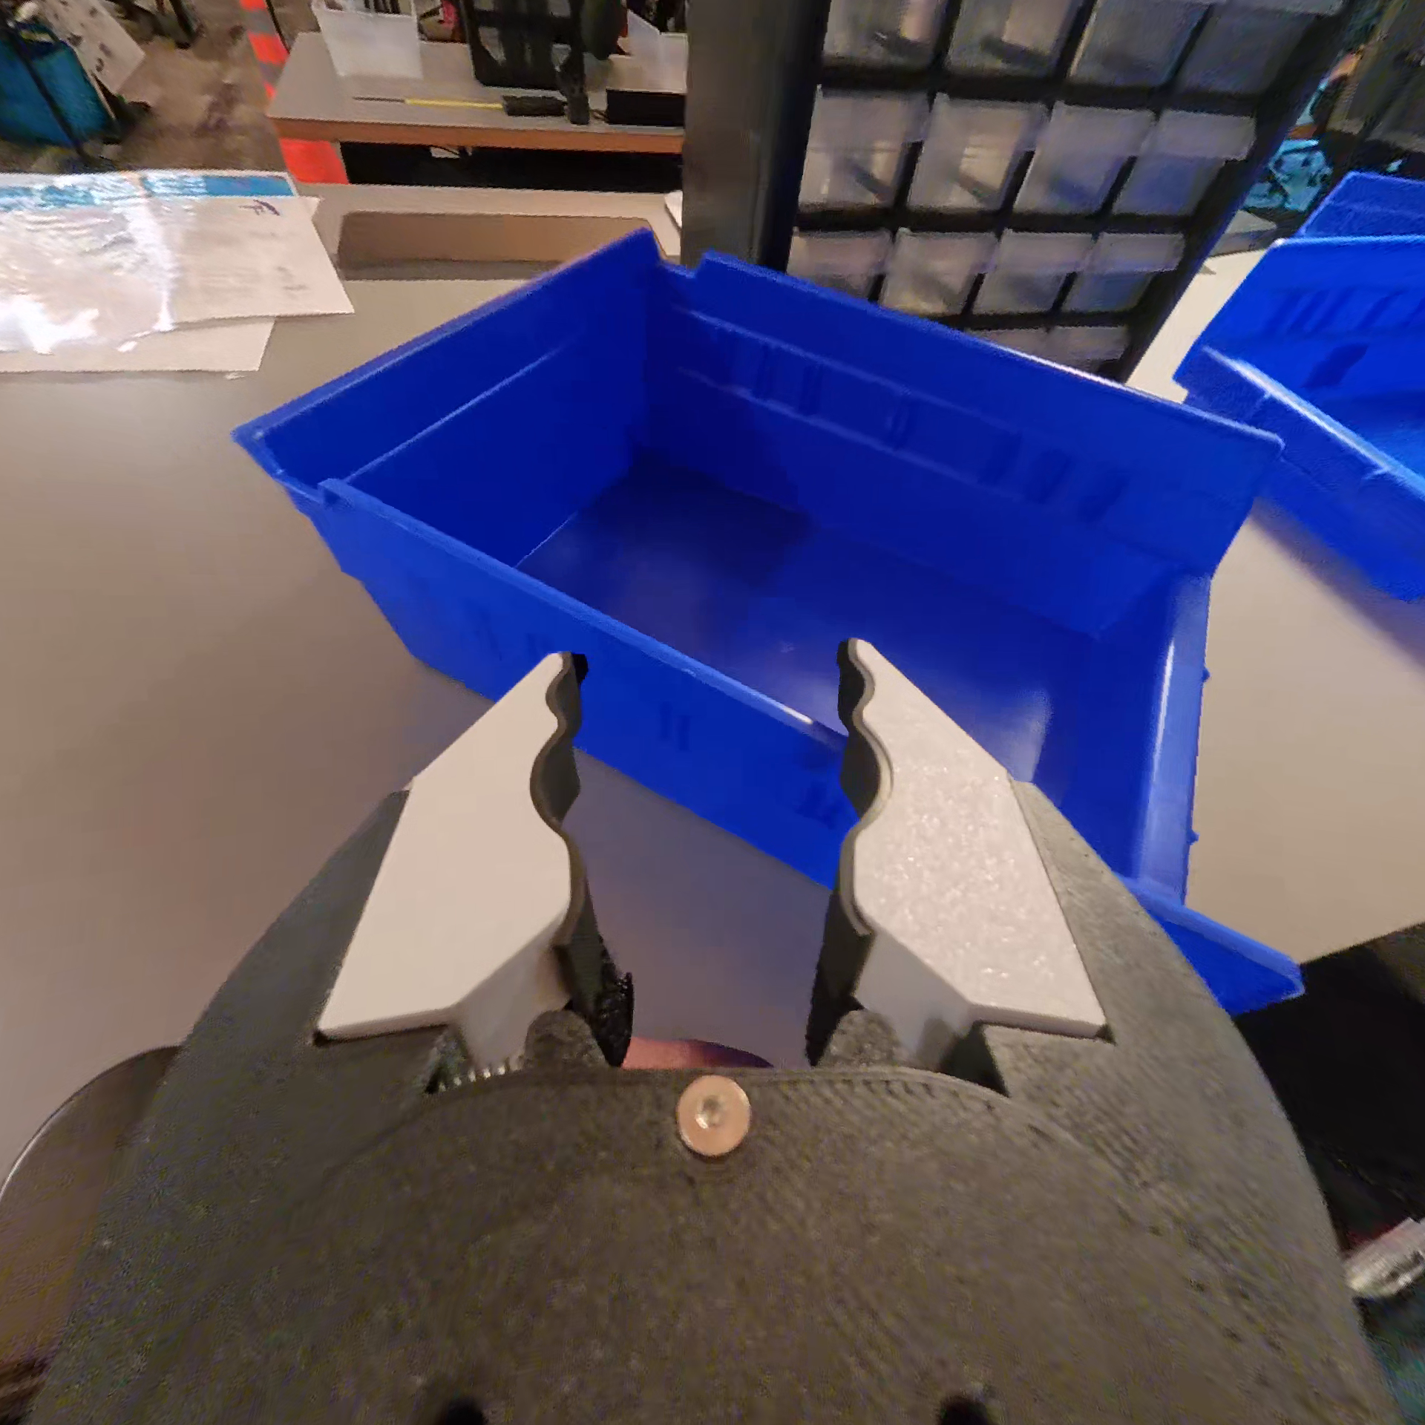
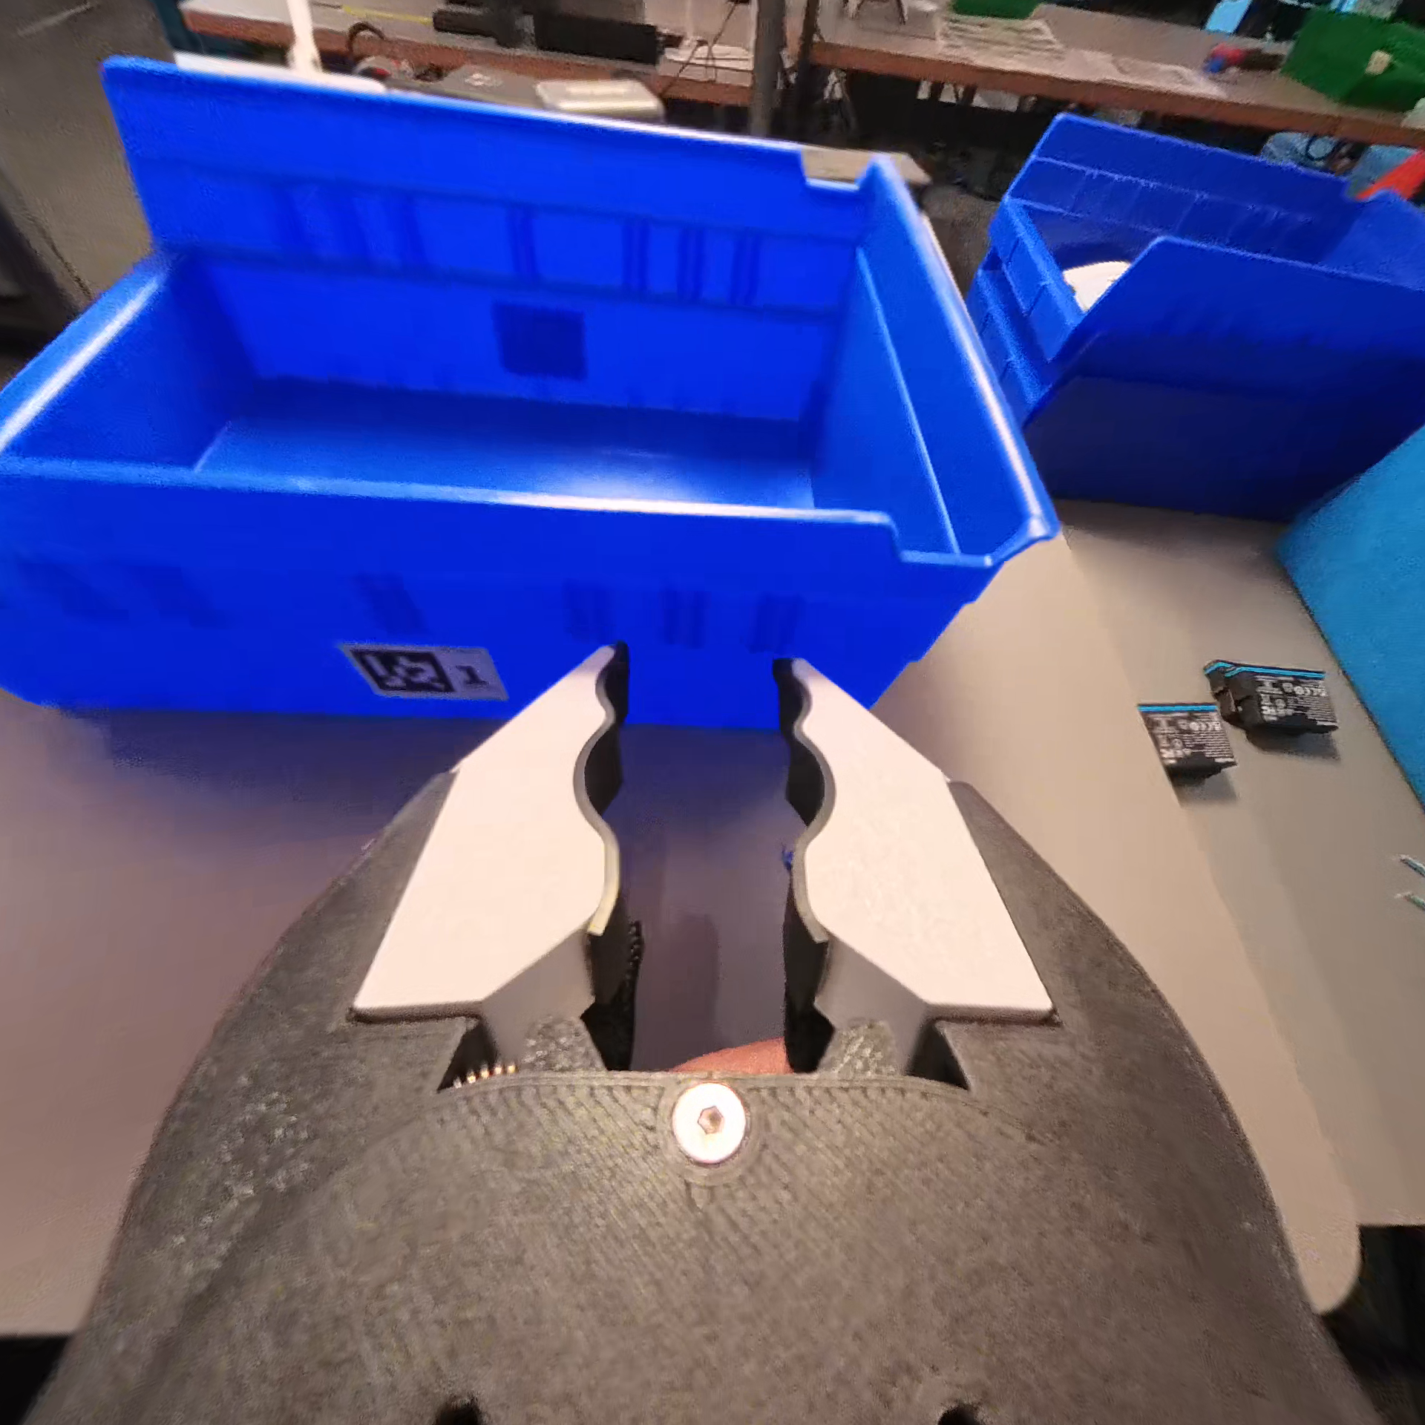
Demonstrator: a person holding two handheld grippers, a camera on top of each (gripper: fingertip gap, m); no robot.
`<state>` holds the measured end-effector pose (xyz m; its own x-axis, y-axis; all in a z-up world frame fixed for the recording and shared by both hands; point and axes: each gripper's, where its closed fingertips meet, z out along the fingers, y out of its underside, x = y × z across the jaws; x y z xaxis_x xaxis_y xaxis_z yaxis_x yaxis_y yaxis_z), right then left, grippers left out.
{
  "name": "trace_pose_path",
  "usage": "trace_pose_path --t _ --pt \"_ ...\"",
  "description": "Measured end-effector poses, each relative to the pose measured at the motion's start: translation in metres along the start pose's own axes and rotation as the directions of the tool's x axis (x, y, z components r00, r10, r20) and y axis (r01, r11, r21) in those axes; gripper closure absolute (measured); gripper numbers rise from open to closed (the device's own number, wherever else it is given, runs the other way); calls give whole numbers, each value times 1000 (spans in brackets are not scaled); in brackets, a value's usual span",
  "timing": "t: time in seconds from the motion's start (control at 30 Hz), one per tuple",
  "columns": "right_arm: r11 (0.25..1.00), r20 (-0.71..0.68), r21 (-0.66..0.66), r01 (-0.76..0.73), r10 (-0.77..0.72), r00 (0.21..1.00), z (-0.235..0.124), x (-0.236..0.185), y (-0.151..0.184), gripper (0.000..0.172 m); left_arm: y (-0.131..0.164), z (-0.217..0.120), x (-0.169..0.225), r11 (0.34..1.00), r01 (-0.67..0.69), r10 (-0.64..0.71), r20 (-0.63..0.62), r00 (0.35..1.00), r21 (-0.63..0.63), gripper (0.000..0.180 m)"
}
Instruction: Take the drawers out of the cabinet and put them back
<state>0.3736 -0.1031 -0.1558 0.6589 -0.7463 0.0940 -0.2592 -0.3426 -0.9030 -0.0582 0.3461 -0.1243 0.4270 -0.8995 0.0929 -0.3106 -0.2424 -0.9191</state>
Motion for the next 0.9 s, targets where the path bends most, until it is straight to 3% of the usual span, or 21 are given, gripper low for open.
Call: trace_pose_path --t 0.1,0.23,0.37,0.5,0.67,0.83,0.9 --pt "999 51 29 -43 42 998 -2 -25 -10 120 -7 -8 9 998 -40 38 35 999 54 107" --pt "992 128 89 -84 72 989 -22 -94 -6 102 -7 -31 36 981 -83 69 89 994 173 96" --pt "986 217 93 -142 119 969 -24 -168 -4 84 -6 -42 60 967 -7 -8 60 998 253 85" --pt "998 80 -2 -57 57 995 -10 -175 1 62 12 -22 68 985 -12 -2 80 997 171 66" --pt "994 89 45 -100 95 991 -15 -169 -20 69 31 -9 62 992 13 -27 111 993 124 76" --pt "992 96 25 -125 122 988 -2 -160 -19 75 34 -12 38 988 39 -59 135 989 147 112" --pt "990 114 29 -138 134 984 -5 -158 -17 89 32 -17 17 987 24 -55 189 980 160 124"
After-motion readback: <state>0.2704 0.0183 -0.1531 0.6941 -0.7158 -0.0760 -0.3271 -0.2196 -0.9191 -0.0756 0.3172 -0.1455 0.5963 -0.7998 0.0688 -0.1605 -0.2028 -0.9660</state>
